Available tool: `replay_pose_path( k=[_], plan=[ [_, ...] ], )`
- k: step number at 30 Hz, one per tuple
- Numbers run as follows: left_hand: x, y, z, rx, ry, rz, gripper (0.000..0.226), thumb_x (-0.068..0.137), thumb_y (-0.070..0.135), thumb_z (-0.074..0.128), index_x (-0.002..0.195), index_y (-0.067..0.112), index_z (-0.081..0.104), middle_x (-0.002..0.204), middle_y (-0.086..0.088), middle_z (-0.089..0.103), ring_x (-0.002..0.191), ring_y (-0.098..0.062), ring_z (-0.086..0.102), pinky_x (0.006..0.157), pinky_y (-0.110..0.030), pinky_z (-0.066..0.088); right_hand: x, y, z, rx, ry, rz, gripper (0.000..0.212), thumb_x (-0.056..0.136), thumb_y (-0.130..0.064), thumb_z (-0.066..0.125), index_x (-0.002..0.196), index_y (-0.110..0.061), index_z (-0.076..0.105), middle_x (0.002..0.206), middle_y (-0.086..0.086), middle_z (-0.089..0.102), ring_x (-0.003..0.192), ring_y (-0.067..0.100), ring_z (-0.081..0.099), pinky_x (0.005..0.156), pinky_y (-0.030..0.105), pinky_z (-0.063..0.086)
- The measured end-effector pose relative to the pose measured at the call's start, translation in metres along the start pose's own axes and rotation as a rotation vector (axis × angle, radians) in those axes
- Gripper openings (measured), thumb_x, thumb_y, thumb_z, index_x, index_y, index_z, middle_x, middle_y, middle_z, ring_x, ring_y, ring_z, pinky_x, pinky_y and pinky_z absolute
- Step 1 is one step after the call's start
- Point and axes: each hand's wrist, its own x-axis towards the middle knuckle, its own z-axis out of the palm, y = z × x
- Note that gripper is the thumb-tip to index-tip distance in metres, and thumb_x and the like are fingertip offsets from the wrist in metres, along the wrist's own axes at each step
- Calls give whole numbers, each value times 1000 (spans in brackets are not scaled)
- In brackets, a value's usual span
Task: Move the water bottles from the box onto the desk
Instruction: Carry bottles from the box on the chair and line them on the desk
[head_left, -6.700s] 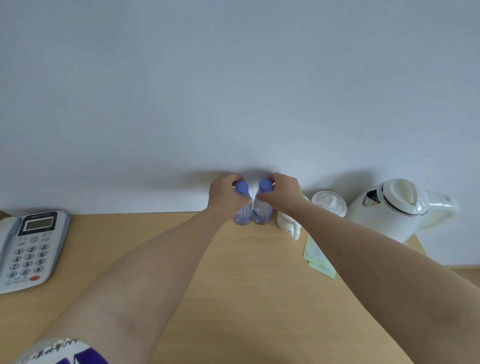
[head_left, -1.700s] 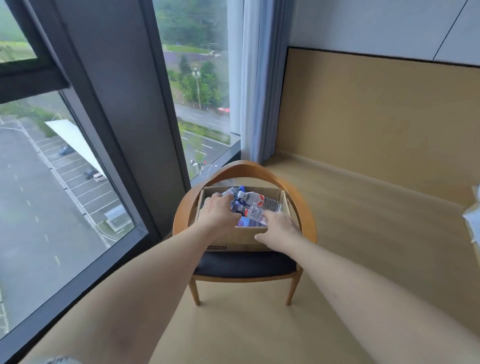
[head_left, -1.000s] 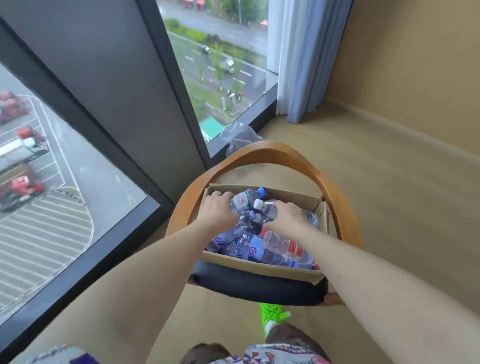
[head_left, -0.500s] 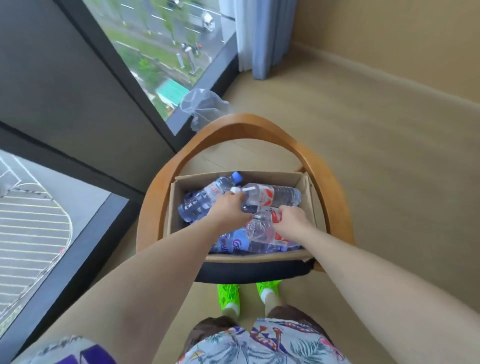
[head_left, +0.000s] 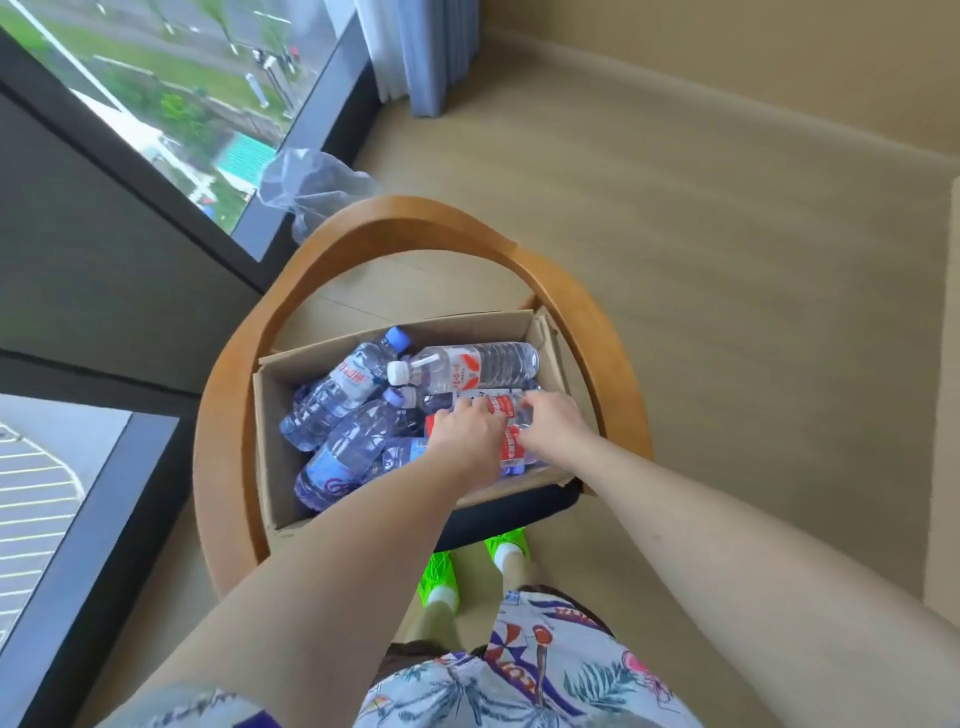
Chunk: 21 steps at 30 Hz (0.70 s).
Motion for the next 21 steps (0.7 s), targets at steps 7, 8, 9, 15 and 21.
replay_pose_path(
  k=[7,8,9,15,21],
  plan=[
    [-1,-16,-3,-106,-206,-58,45,68,40,81,99,14,62,108,-10,65,95,-27,63,68,-29,47,3,-5,1,4,-40,-14,19,90,-23,71,106,-27,60,103,-2,63,94,18,64,80,40,62],
    [-4,-24,-4,-129,-253,-78,42,64,37,82,93,16,60,102,-8,65,89,-26,63,65,-29,48,5,-8,1,-13,-41,-19,19,90,-21,70,106,-25,61,102,-1,64,92,18,64,80,40,62],
    [-8,-33,-6,-144,-289,-105,45,59,33,82,93,17,58,98,-5,64,86,-26,62,65,-29,48,6,-11,2,-26,-42,-29,17,90,-20,70,104,-23,62,101,0,64,89,18,64,79,40,62],
    [-30,-94,-14,-85,-446,-217,86,48,25,77,129,26,47,75,7,62,72,-16,59,64,-30,47,14,-29,17,-138,-62,-108,50,85,-9,71,132,-20,58,127,5,62,116,29,58,93,46,56],
    [-33,-121,11,-350,-451,-254,113,57,52,88,155,35,33,128,2,65,108,-22,65,94,-37,54,25,-25,45,-524,9,-212,78,81,-11,74,149,-26,39,145,6,45,137,31,37,113,56,32]
  ],
)
